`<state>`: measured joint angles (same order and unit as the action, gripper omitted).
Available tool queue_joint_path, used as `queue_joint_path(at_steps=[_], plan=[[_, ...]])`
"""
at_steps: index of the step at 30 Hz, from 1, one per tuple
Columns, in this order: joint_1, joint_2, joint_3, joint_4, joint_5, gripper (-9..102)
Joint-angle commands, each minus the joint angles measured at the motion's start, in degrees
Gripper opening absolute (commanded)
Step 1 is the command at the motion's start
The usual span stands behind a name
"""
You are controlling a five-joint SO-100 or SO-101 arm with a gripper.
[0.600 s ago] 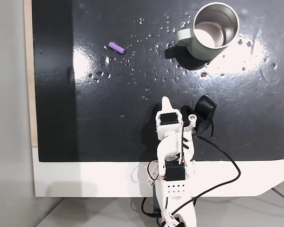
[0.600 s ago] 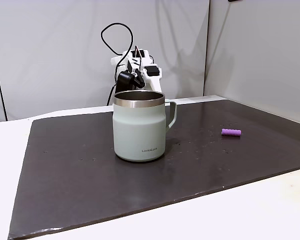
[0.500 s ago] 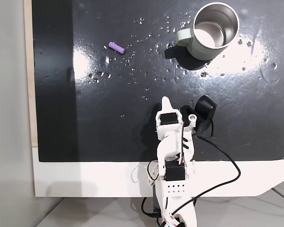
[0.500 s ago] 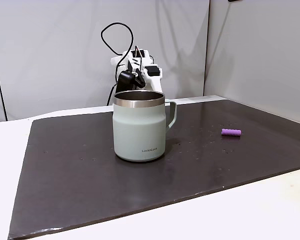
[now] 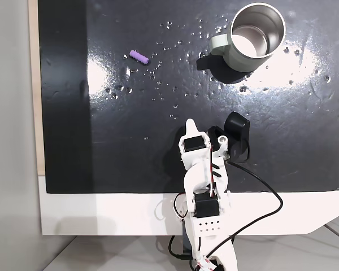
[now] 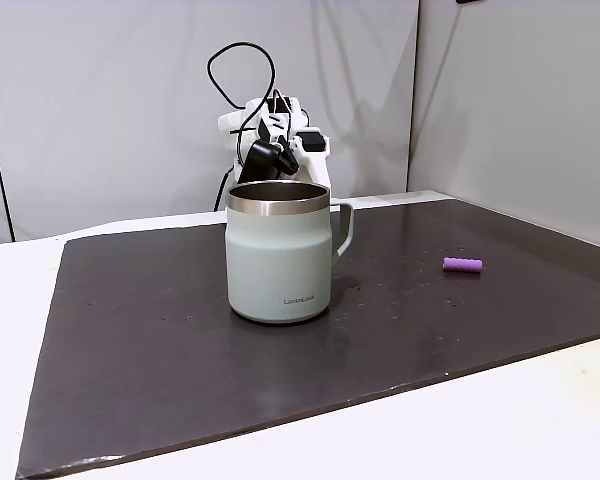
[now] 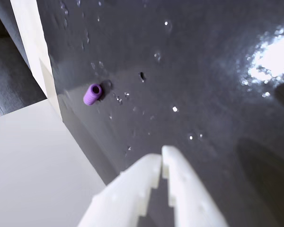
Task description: Grasp a pengrip and put it in the cup.
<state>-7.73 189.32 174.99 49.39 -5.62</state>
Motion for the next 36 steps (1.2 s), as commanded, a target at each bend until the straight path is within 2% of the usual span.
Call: queue_joint_path(at_steps=[1,5,11,22,32,36], plan=[[-1.32,0.62,-7.56,2.81,-0.09,0],[-2.72,-0.44,-13.97,4.57,-2.02,0],[-6.5,-15.82,-27.69,6.33,-0.18,0],[-12.57,-49.83,-51.06,6.59,15.64,0],[-14.5,-79.45,-78.4,19.34,31.82,0],[-15.38,-87.36,-87.01,22.06,37.09,0]])
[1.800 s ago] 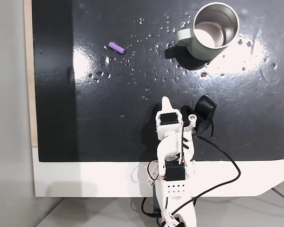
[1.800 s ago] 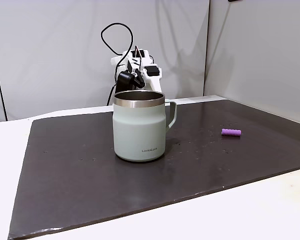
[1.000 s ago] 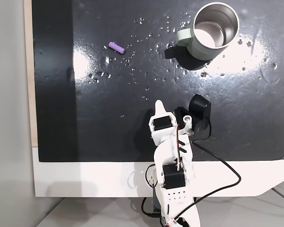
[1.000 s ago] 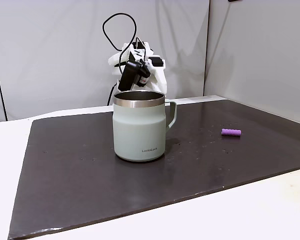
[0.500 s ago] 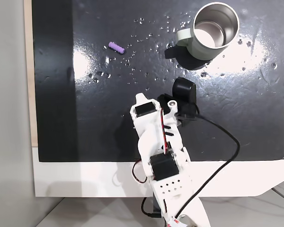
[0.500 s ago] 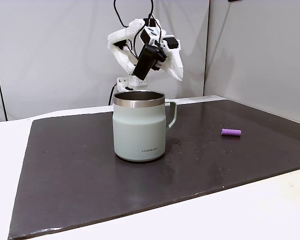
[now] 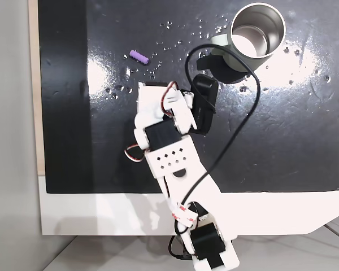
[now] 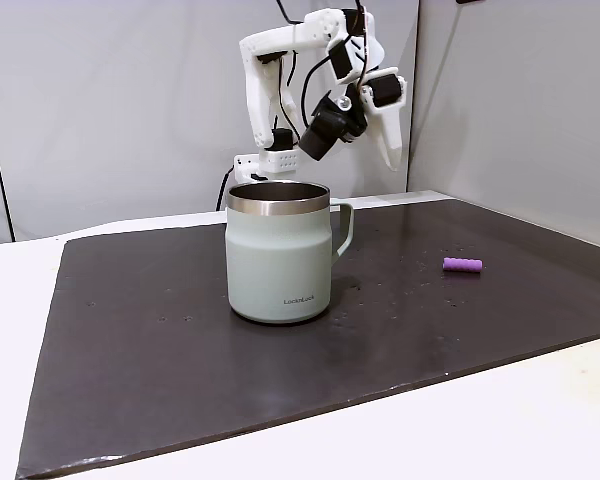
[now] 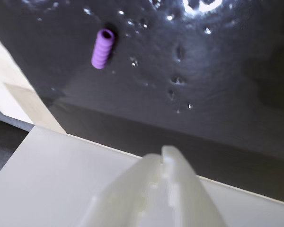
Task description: Grasp a pengrip and put it in the cup.
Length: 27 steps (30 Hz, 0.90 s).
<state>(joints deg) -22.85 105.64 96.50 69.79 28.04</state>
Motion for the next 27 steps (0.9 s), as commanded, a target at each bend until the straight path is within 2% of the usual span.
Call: queue_joint_path(at_steps=[1,11,24,27], plan=[[-0.26,-4.92,-9.93,1.76,3.96,0],[5.54,-20.83,-26.19,1.76,8.44,0],[2.99,-40.34,-41.66,1.41,9.93,0],[2.55,-42.98,-44.56,1.67,10.63,6]])
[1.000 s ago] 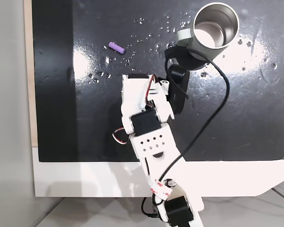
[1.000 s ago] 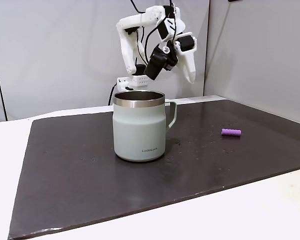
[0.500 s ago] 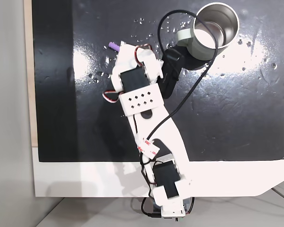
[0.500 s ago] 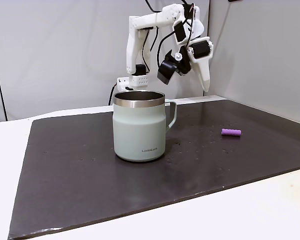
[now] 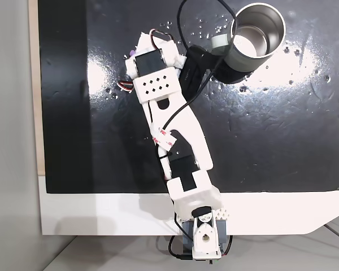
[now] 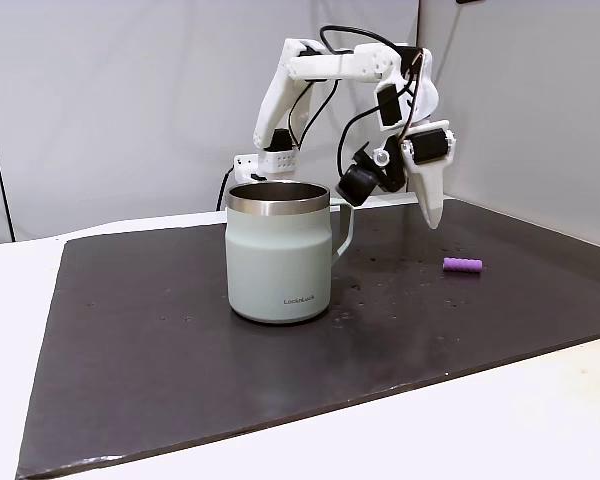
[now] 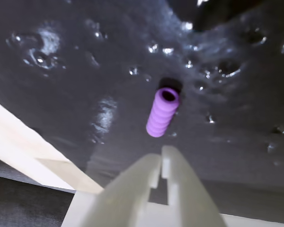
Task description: Grasp a pengrip and put it in the cup.
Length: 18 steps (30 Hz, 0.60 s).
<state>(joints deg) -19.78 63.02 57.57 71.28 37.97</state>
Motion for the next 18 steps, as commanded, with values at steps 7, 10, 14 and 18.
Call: queue_joint_path(at_steps=[7,10,14,18], plan=[[-2.37,-5.45,-12.04,1.05,6.15,18],[-3.16,-7.73,-13.62,2.29,8.88,23],[-3.78,-10.28,-16.17,2.37,10.9,24],[-4.57,-13.01,-18.54,2.37,10.9,24]])
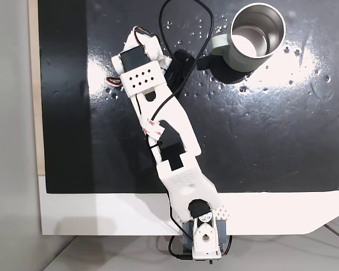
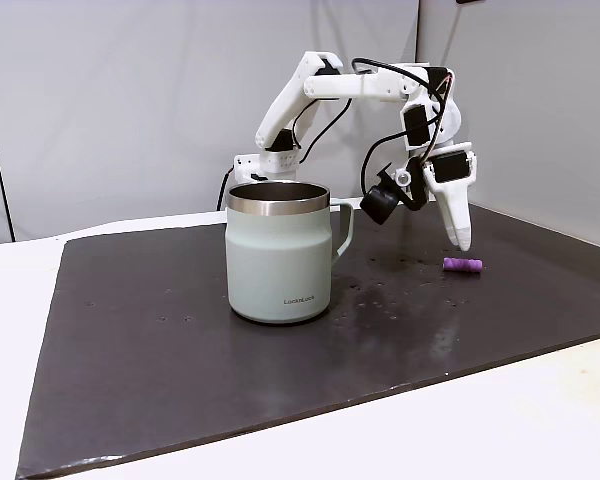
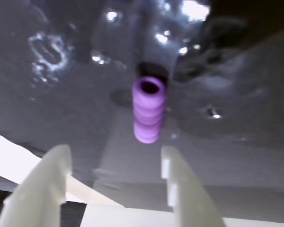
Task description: Grasp a pengrip and put it in the cup.
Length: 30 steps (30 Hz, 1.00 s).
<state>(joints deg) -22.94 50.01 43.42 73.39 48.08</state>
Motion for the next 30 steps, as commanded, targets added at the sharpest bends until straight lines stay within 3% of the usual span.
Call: queue_joint_path(at_steps=[1,11,17,23,30], plan=[[-1.49,-0.7,-4.57,0.26,0.97,24],[-0.7,-9.05,-10.11,0.44,1.41,20],[-0.26,-10.11,-10.11,0.62,0.88,0],[1.23,-3.52,-8.0,1.76,-0.53,0],[6.33,10.9,-5.62,7.65,-11.69,0]])
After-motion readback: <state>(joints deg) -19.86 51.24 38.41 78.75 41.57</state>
